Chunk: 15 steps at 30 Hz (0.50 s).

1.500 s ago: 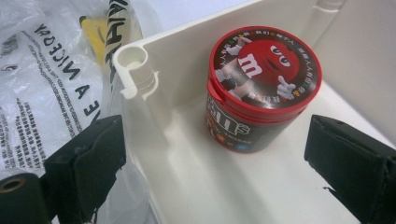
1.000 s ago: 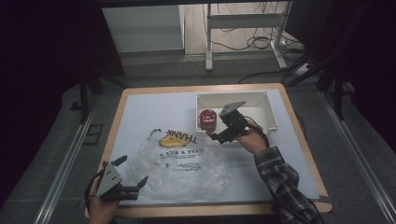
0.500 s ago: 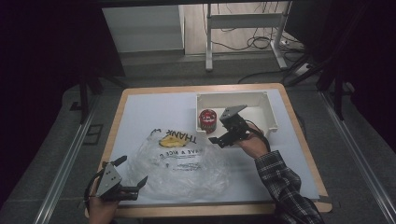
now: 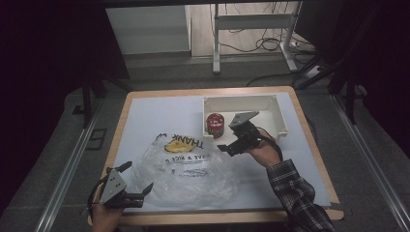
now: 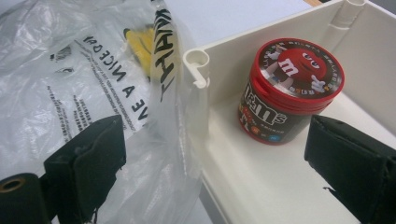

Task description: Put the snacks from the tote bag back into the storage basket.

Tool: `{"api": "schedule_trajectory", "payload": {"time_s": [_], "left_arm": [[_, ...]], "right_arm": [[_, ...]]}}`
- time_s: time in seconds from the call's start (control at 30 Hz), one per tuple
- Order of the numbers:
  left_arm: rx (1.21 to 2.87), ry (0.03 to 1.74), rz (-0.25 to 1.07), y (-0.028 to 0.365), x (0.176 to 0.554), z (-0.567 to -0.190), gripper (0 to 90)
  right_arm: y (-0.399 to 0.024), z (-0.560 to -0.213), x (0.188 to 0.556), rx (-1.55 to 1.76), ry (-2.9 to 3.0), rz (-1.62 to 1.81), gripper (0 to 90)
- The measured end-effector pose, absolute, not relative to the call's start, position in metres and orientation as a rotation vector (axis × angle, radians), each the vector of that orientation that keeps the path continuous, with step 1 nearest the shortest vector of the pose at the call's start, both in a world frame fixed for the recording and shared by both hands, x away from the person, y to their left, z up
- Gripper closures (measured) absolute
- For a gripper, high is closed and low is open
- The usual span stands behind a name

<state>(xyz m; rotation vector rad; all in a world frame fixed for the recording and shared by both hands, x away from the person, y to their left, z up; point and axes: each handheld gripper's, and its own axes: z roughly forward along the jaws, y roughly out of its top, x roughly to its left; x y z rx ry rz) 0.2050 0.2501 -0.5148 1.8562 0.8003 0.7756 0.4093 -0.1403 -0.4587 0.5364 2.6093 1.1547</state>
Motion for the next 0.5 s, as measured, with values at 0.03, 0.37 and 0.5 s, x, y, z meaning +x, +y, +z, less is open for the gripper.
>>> {"api": "schedule_trajectory", "payload": {"time_s": [0.03, 0.37, 0.5], "left_arm": [[1.856, 0.8, 0.775, 0.25, 0.205, -0.515, 1.4], [1.858, 0.799, 0.773, 0.25, 0.205, -0.515, 1.4], [1.858, 0.799, 0.774, 0.25, 0.205, -0.515, 1.4]], "right_arm": [[-0.141, -0.459, 0.408, 0.536, 2.609, 1.154, 5.8], [-0.143, -0.458, 0.399, 0.499, 2.603, 1.164, 5.8], [-0.142, -0.459, 0.396, 0.489, 2.609, 1.152, 5.8]]}}
